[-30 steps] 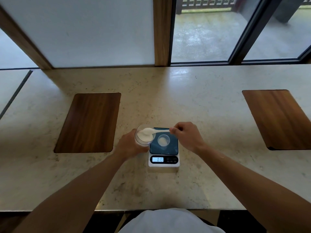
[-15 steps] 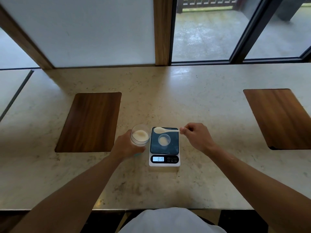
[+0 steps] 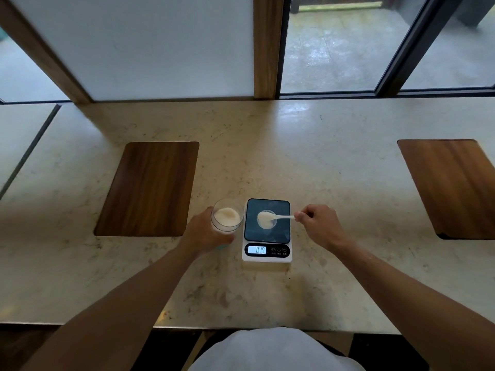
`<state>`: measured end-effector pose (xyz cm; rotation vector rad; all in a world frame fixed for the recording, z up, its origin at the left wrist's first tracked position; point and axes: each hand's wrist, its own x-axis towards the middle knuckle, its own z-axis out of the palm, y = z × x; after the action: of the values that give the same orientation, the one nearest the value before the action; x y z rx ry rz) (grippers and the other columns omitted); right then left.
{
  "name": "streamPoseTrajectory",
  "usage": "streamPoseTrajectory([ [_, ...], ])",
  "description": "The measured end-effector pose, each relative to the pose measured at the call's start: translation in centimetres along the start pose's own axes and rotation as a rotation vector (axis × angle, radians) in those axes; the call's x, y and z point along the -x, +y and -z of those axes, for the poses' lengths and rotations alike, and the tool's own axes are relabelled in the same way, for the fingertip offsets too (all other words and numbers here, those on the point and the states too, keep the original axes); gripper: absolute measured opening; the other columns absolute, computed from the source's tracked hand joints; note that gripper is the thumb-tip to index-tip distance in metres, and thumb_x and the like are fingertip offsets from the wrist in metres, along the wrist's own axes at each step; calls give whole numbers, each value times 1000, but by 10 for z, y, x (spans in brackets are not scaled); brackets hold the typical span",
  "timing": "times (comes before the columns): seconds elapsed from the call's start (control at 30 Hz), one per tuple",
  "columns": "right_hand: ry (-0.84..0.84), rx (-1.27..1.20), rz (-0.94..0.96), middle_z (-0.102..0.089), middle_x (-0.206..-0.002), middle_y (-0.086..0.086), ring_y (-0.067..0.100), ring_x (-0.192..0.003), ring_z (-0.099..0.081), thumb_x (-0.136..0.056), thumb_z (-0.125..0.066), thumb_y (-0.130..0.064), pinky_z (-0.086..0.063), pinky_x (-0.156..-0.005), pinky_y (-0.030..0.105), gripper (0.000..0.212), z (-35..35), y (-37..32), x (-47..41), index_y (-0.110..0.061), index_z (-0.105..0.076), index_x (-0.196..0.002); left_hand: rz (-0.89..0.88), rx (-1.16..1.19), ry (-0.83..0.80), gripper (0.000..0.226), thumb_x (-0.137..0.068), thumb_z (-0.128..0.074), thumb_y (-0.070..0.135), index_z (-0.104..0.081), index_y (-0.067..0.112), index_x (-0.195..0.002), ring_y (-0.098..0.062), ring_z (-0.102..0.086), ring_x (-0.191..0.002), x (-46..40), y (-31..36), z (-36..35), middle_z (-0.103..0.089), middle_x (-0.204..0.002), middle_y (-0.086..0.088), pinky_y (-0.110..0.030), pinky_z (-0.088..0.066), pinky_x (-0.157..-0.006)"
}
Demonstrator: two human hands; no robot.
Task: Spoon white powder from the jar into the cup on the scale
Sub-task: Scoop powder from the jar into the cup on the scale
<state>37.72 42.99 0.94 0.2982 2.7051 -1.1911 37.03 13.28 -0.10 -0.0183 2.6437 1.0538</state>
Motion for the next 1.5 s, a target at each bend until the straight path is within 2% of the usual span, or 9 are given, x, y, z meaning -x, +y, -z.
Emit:
streamPoseTrajectory([
  [0.43, 11, 43, -19, -57, -62, -8, 8, -55, -52, -96, -60, -21, -33, -50, 20, 23, -11, 4, -3, -6, -73, -84, -11, 17, -8, 78, -66, -90, 40, -56, 20, -134, -21, -65, -111, 1, 2, 2, -68, -125, 0, -41, -53, -99],
  [0.6, 25, 69, 4, -62, -65, -2, 11, -57, -54, -95, -61, -23, -37, -52, 22, 23, -13, 5, -6, -8, -72, -82, 9, 8, -11, 81, -66, -90, 41, -54, 21, -135, -21, -64, -113, -1, 2, 2, -68, -127, 0, -42, -53, -100],
  [0.73, 57, 114, 36, -59, -61, -9, 7, -54, -53, -94, -62, -25, -34, -49, 20, 21, -16, 11, -8, -12, -71, -79, 13, 6, -17, 81, -67, -90, 42, -53, 20, -136, -21, -64, -114, -1, 2, 2, -67, -129, 0, -42, -52, -101],
  [0.93, 73, 152, 73, -62, -64, -8, 8, -55, -57, -93, -64, -27, -52, -54, 27, 18, -19, 13, -11, -15, -70, -80, 19, -3, -18, 81, -67, -89, 43, -54, 20, -136, -22, -64, -115, -1, 2, 3, -67, -128, 0, -42, -52, -101],
  [1.13, 85, 162, 140, -57, -59, -13, 5, -51, -55, -93, -65, -24, -40, -47, 17, 17, -16, 8, -8, -14, -69, -79, 10, -7, -16, 80, -66, -90, 42, -55, 20, -134, -21, -64, -113, -1, 3, 2, -68, -127, 0, -42, -53, -100],
  [1.37, 86, 194, 221, -64, -65, 1, 13, -53, -56, -94, -63, -21, -49, -51, 28, 18, -10, 0, -2, -11, -65, -79, 11, -7, -8, 80, -66, -90, 42, -55, 20, -134, -22, -64, -113, -1, 3, 1, -68, -127, -1, -43, -52, -100],
  [1.5, 83, 228, 293, -60, -63, -1, 12, -52, -52, -94, -63, -19, -43, -48, 26, 18, -7, -3, 1, -10, -63, -78, 10, -5, 2, 80, -66, -90, 42, -55, 20, -134, -22, -64, -112, 0, 2, 0, -68, -127, 0, -43, -53, -99],
])
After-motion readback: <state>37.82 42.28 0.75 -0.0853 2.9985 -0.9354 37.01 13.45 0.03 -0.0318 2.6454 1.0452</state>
